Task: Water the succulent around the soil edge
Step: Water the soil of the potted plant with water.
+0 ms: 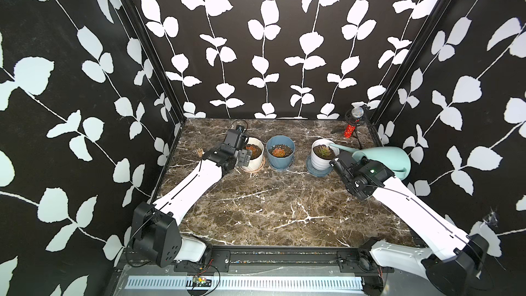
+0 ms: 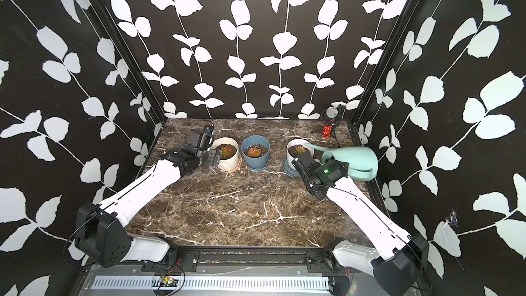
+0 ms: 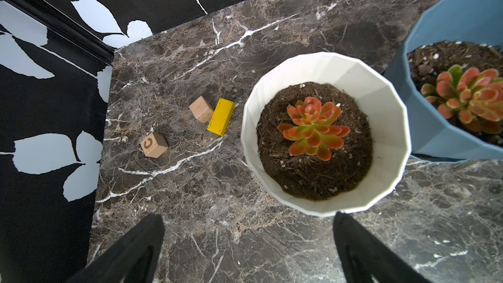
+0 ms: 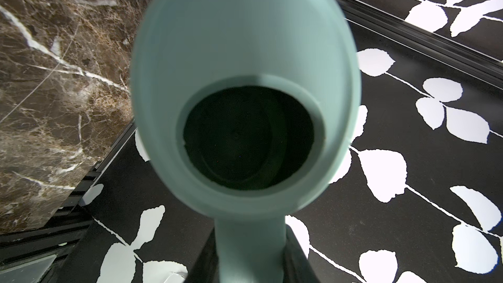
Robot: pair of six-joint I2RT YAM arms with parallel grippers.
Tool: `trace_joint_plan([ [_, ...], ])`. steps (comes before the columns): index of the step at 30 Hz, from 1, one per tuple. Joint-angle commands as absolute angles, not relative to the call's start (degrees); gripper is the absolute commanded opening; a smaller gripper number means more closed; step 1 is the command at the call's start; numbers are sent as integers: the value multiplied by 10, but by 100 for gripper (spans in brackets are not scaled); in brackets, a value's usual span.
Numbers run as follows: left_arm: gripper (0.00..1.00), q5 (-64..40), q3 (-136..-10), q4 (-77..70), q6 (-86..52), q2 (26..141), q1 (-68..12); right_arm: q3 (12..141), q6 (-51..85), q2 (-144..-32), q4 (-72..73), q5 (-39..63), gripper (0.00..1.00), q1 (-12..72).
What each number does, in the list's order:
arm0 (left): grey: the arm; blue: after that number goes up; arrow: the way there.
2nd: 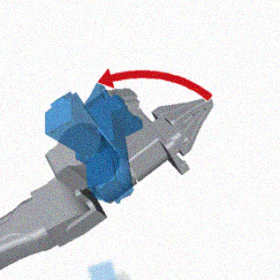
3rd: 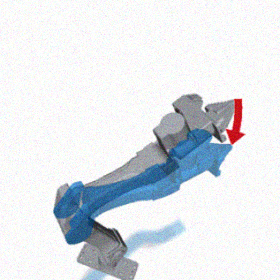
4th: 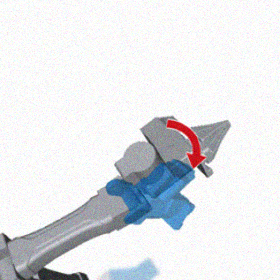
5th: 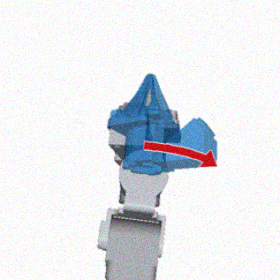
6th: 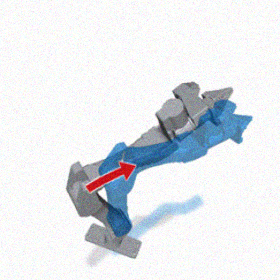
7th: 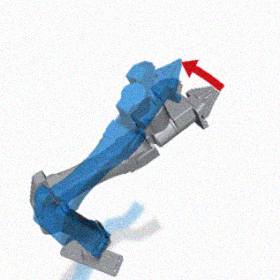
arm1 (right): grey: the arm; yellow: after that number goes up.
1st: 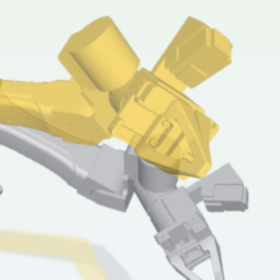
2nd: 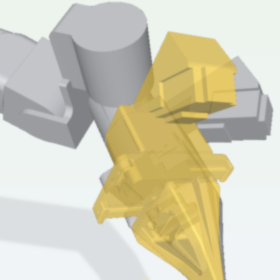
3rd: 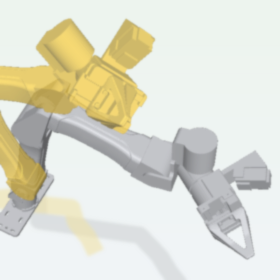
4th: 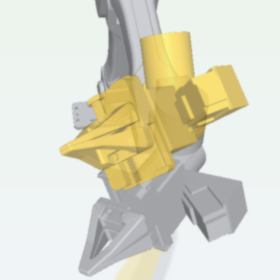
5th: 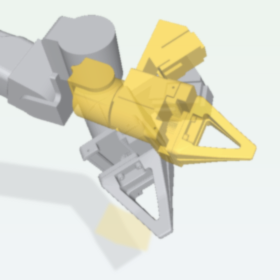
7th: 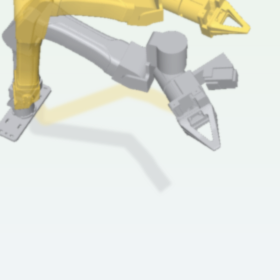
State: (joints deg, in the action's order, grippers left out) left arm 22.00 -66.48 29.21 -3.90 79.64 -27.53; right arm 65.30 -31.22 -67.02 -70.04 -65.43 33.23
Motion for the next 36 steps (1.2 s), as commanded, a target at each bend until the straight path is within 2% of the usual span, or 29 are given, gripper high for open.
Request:
trace_joint_plan([
  [1,99,224,-661,293,-43,783,-272,684,-320,-672,-673,-691,0,328],
  [36,99,224,-657,293,-43,779,-273,710,-359,-720,-613,-676,0,329],
])
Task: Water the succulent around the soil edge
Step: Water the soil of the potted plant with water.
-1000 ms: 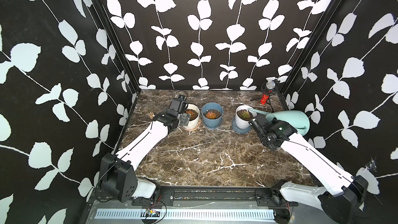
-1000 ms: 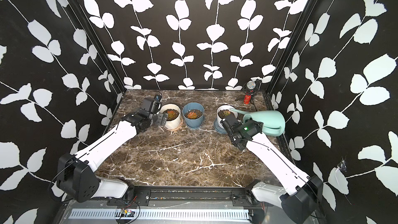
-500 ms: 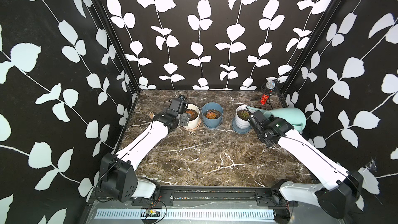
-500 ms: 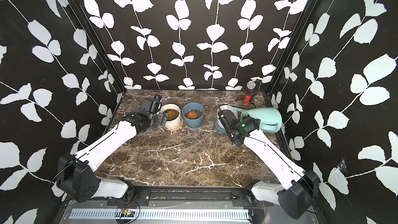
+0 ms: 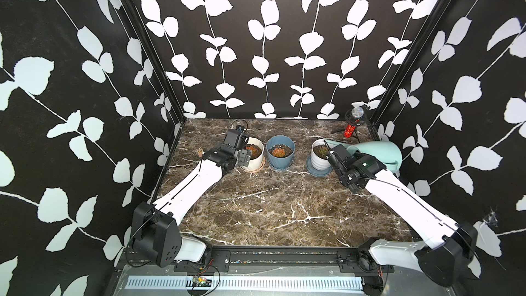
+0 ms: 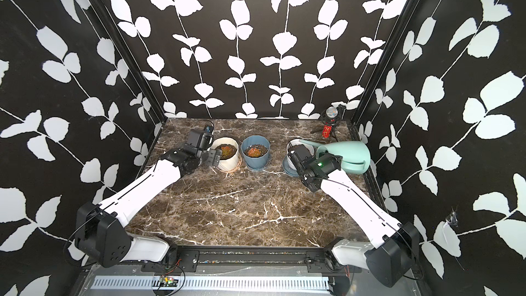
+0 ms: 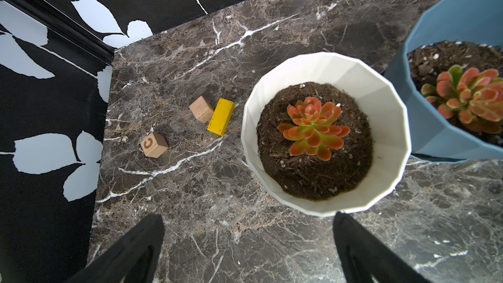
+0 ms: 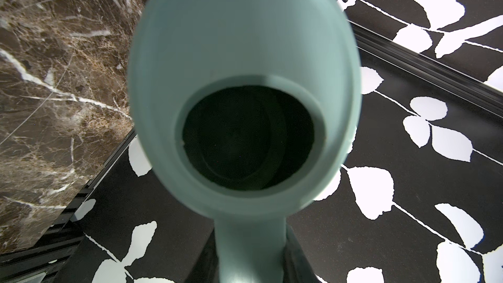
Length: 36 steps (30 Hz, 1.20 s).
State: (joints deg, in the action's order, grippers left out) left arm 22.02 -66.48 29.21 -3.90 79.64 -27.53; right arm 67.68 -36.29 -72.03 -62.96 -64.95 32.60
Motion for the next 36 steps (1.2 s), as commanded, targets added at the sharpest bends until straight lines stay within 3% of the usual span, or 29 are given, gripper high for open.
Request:
trace_joint_plan([
  [1,99,224,-657,293,-44,779,-273,710,-358,-722,-613,-677,0,332],
  [36,99,228,-659,308,-42,762,-273,739,-294,-722,-705,-697,0,422],
])
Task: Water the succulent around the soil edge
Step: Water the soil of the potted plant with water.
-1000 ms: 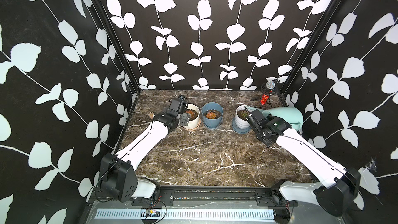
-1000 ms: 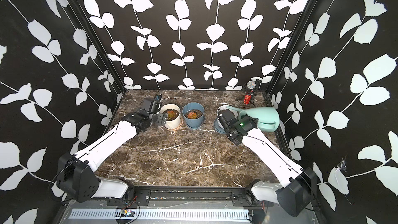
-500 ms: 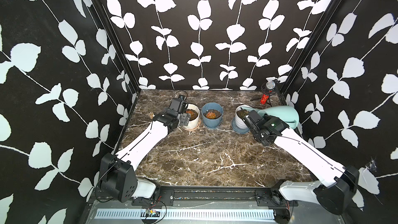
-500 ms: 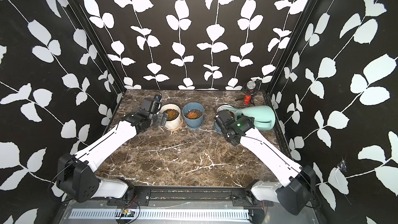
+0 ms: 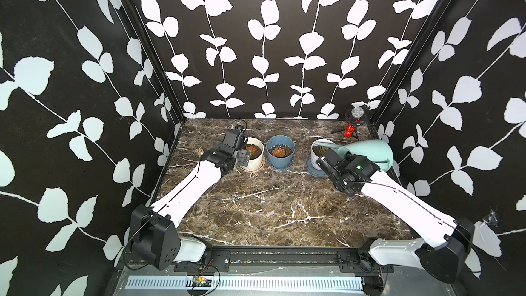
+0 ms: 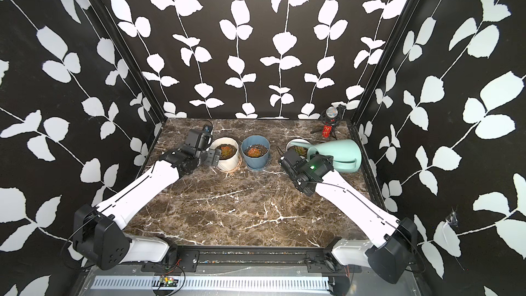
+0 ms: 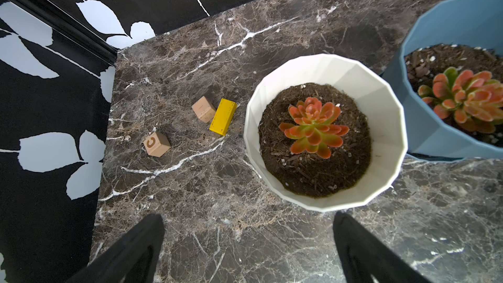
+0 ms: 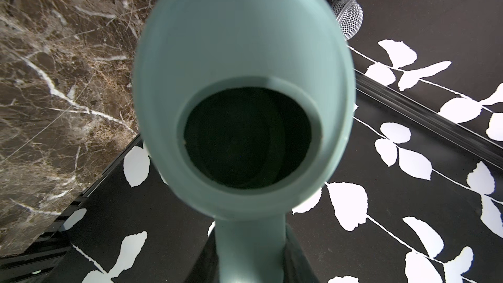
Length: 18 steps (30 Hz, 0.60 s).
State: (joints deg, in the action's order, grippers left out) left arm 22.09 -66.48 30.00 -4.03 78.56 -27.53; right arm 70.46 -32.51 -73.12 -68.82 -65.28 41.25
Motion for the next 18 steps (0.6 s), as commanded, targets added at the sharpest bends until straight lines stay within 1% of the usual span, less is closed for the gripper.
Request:
trace_joint_plan([
  [1,99,228,-659,309,-43,761,-273,741,-287,-722,-714,-699,0,426],
  [12,99,233,-658,314,-41,755,-272,747,-187,-722,-826,-706,0,459],
  [18,99,234,-657,316,-41,753,-273,744,-173,-705,-838,-711,0,460],
])
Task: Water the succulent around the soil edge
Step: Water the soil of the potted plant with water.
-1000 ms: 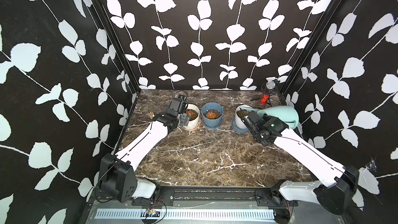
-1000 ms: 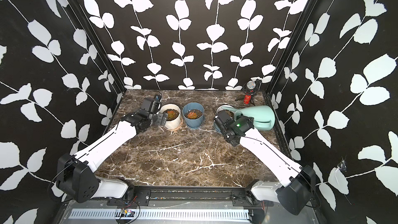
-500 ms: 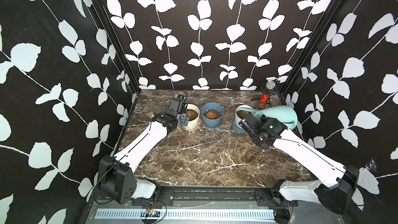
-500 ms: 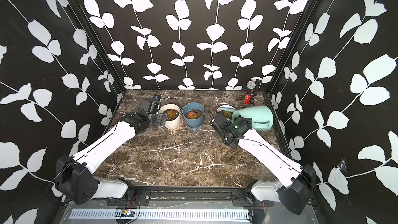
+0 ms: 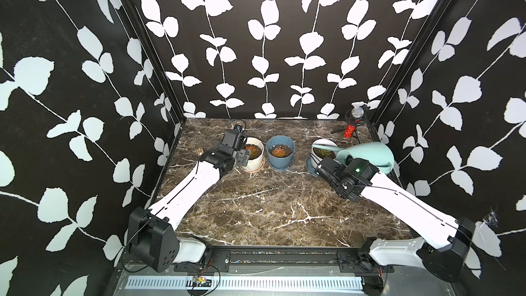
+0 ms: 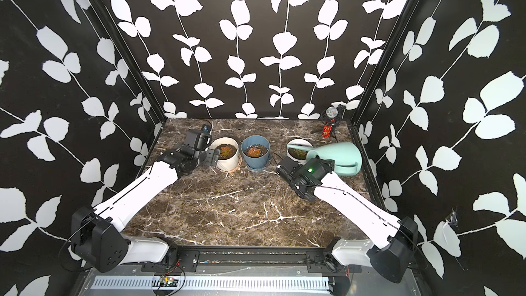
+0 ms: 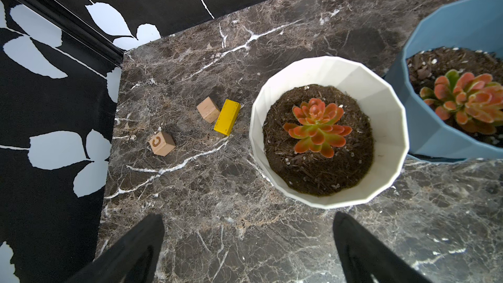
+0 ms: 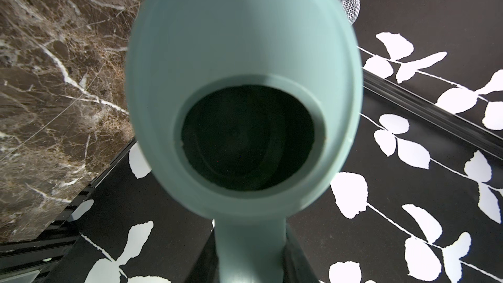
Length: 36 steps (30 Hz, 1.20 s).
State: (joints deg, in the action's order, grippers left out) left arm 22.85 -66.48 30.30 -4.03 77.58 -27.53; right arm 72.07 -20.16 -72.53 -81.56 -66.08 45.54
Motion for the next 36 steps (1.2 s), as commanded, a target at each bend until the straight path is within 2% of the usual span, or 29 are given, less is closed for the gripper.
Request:
trace_joint_plan([
  [1,99,234,-657,316,-43,753,-272,743,-170,-702,-840,-711,0,460],
  [18,99,234,-654,316,-44,755,-272,717,-76,-691,-937,-684,0,476],
  [36,99,233,-653,316,-46,753,-272,697,-32,-692,-974,-665,0,495],
])
